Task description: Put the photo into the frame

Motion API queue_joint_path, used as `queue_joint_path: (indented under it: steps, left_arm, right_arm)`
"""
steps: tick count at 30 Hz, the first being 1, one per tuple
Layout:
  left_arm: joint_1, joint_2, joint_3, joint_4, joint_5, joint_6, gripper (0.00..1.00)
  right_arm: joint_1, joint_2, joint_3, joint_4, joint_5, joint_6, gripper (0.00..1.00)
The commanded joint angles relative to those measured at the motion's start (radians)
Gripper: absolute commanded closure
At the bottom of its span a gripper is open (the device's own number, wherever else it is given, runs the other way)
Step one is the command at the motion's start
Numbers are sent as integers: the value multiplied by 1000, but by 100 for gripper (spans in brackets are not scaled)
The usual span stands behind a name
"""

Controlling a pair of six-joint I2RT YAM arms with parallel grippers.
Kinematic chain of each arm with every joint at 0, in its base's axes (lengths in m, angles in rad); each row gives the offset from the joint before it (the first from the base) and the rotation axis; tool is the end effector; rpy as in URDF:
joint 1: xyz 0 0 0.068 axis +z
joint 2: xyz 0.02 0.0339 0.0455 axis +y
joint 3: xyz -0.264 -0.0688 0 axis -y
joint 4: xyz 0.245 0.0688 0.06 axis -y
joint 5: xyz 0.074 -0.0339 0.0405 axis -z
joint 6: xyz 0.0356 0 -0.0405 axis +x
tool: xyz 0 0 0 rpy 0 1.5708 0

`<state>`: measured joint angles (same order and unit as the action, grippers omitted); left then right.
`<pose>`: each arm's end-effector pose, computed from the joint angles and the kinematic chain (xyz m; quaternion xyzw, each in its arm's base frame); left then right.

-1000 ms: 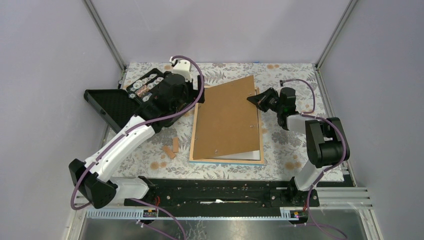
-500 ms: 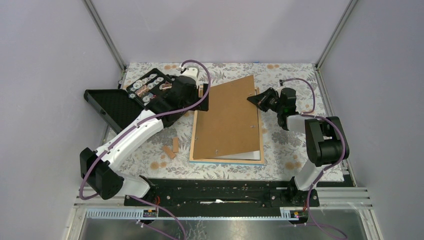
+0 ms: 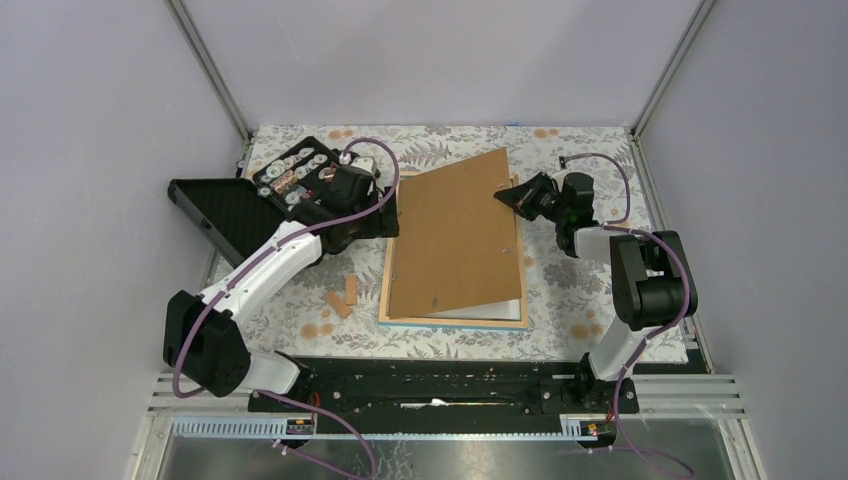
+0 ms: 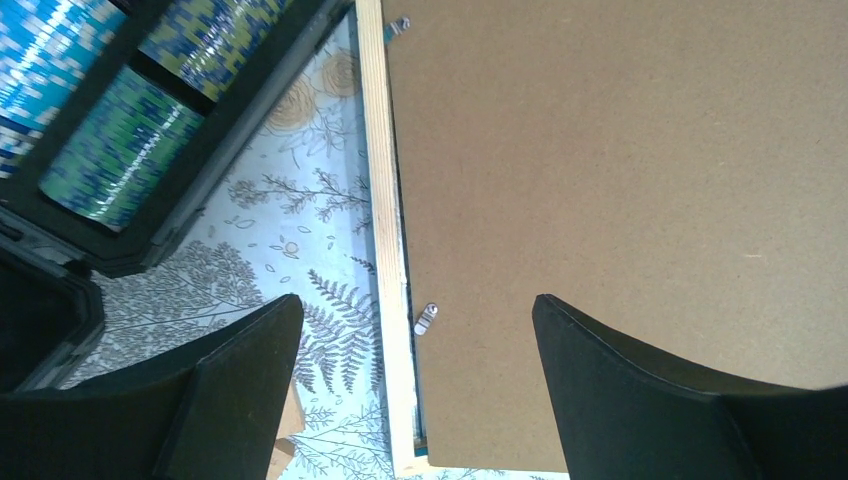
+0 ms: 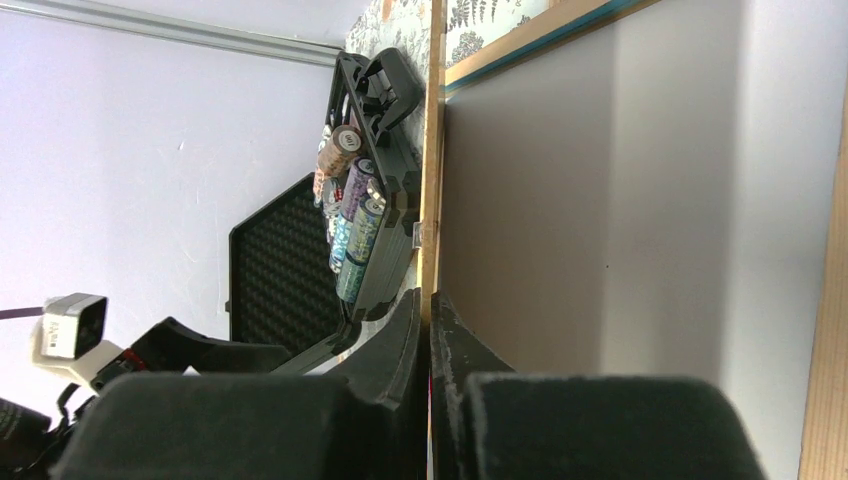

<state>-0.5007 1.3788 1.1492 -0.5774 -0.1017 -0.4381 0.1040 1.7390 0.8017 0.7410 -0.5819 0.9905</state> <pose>0.2627 -0.1397 0.2963 0.0101 0.9269 -0.1263 0.3533 0.3554 0.0568 0.1916 0.1532 0.7470 0.5056 0.4036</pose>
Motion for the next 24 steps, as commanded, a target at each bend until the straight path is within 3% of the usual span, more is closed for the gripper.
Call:
queue_joint_path:
  steps: [1, 8, 15, 24]
  left_arm:
    - [40, 16, -61, 66, 108, -47, 13]
    - [126, 86, -98, 98, 238, -74, 28]
    - [143, 128, -140, 123, 259, -69, 40]
    - [152, 153, -160, 130, 260, -44, 43]
  right_arm:
    - [-9, -8, 60, 48, -28, -53, 100]
    - [-9, 14, 41, 90, -41, -35, 100]
    - [-12, -32, 28, 75, -28, -26, 100]
    - [-19, -110, -7, 5, -25, -59, 100]
